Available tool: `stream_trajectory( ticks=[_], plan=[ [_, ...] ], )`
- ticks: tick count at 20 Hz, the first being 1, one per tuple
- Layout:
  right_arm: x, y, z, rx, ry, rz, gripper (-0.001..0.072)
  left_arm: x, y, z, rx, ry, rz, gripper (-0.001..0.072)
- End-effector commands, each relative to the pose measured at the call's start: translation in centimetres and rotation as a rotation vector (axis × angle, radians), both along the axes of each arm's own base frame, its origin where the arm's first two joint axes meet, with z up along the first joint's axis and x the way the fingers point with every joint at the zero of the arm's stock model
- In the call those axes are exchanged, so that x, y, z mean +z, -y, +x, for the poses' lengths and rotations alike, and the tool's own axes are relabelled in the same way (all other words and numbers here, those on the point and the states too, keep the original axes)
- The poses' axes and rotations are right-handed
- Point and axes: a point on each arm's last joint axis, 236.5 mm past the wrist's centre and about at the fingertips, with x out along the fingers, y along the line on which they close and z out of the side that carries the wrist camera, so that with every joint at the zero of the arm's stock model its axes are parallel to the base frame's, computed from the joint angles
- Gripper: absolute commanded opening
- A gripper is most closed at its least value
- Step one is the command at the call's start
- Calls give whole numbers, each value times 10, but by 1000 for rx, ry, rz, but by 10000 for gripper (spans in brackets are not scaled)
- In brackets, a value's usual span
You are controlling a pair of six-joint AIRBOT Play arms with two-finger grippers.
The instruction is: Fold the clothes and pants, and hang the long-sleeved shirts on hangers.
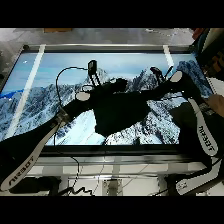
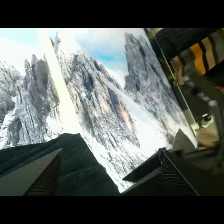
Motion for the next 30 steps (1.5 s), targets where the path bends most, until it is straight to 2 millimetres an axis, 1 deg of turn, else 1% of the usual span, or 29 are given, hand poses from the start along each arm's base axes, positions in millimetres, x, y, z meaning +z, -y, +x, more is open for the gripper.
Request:
stream_trajectory(
  ticks=[1, 2, 4, 7, 8, 10, 12, 15, 16, 17, 20, 22, 23, 25, 26, 27, 28, 30],
  plan=[
    [-23, 10, 5, -62, -24, -101, 685, 1, 0, 0, -4, 1, -2, 711],
    [-30, 21, 6, -101, -41, -131, 683, 1, 0, 0, -4, 1, -2, 711],
    [-40, 34, 3, -135, -81, -146, 682, 1, 0, 0, -3, 1, -2, 711],
    [-49, 54, -1, -225, -154, -125, 681, 1, -1, 1, -2, 1, -2, 711],
    [-52, 55, -5, -253, -193, -86, 681, 1, -1, 1, -2, 1, -2, 711],
    [-55, 43, -12, -293, -291, 69, 681, 1, -2, 2, 1, 1, -2, 712],
    [-57, 28, -12, -311, -361, 223, 682, 1, -3, 2, 2, 1, -2, 712],
    [-73, 19, -13, -343, -438, 310, 683, 1, -3, 2, 1, 1, -2, 711],
    [-76, 11, -14, -342, -461, 339, 683, 1, -3, 2, 1, 1, -2, 711],
    [-76, 1, -15, -317, -473, 385, 682, 1, -3, 2, 1, 1, -2, 711],
    [-65, -40, -14, -219, -460, 532, 682, 1, -3, 2, 1, 2, 0, 711],
    [-65, -61, -12, -179, -429, 547, 680, -1, -3, 2, -13, 31, 43, 711],
    [-69, -70, -9, -176, -407, 525, 632, -3, -4, 1, -23, 53, 77, 711],
    [-75, -89, -3, -175, -362, 500, 415, -5, -4, 1, -38, 84, 121, 711],
    [-76, -98, -1, -173, -344, 493, 292, -6, -5, 1, -45, 98, 142, 711],
    [-76, -107, 0, -169, -330, 489, 99, -5, -5, 0, -53, 120, 169, 710],
    [-76, -113, -1, -162, -321, 486, 30, -3, -6, -1, -65, 151, 202, 708],
    [-67, -117, 0, -152, -301, 487, 30, 2, -9, -4, -109, 242, 310, 702]
  ],
)
